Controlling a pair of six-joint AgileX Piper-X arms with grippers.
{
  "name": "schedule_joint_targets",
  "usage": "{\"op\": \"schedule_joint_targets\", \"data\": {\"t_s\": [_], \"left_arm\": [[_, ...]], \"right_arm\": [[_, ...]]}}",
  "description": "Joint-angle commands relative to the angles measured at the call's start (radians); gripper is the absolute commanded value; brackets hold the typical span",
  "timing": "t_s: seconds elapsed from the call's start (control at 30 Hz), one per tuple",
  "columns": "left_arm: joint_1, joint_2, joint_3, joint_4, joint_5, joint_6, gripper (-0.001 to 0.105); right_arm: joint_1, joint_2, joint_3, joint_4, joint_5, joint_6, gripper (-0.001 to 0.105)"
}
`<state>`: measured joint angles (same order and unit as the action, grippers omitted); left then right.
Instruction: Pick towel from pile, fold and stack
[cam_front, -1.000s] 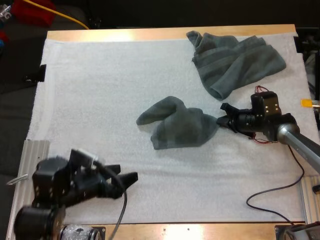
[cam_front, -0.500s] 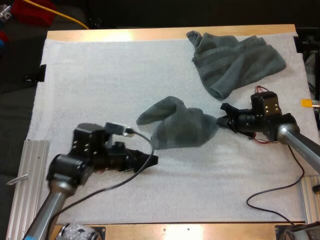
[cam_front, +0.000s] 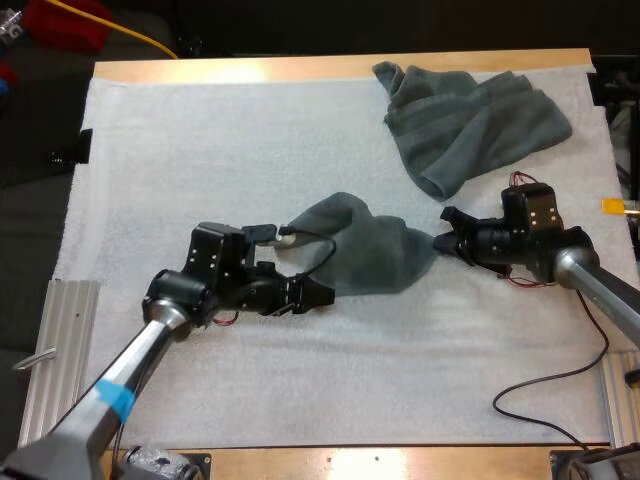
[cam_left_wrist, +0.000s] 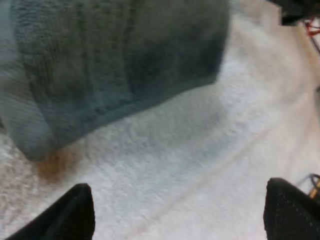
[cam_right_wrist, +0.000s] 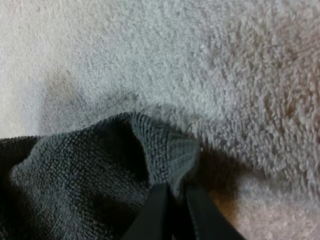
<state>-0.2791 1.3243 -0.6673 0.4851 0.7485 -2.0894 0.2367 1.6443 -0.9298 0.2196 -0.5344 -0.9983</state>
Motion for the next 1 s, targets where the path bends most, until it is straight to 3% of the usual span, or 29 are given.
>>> {"op": "schedule_joint_targets", "data": {"t_s": [0.0,0.3,0.53,0.97], "left_arm": [[-0.005,0.015,0.000,-0.028,-0.024,-0.009,0.068],[-0.005,0.180,0.000,-0.123,-0.041,-0.009,0.068],[-0.005,0.266,-0.002,-0.234,-0.041,-0.068,0.068],[-0.005,0.313,-0.048,-0.250,-0.030,-0.104,0.068]], "right_arm": [[-0.001,-0.008,0.002,0.010,-0.004,-0.012,0.001],[-0.001,-0.008,0.002,0.010,-0.005,-0.017,0.001],[-0.001,-0.008,0.002,0.010,-0.009,-0.022,0.001],[-0.001,-0.008,0.002,0.010,-0.010,-0.022,0.001]]}}
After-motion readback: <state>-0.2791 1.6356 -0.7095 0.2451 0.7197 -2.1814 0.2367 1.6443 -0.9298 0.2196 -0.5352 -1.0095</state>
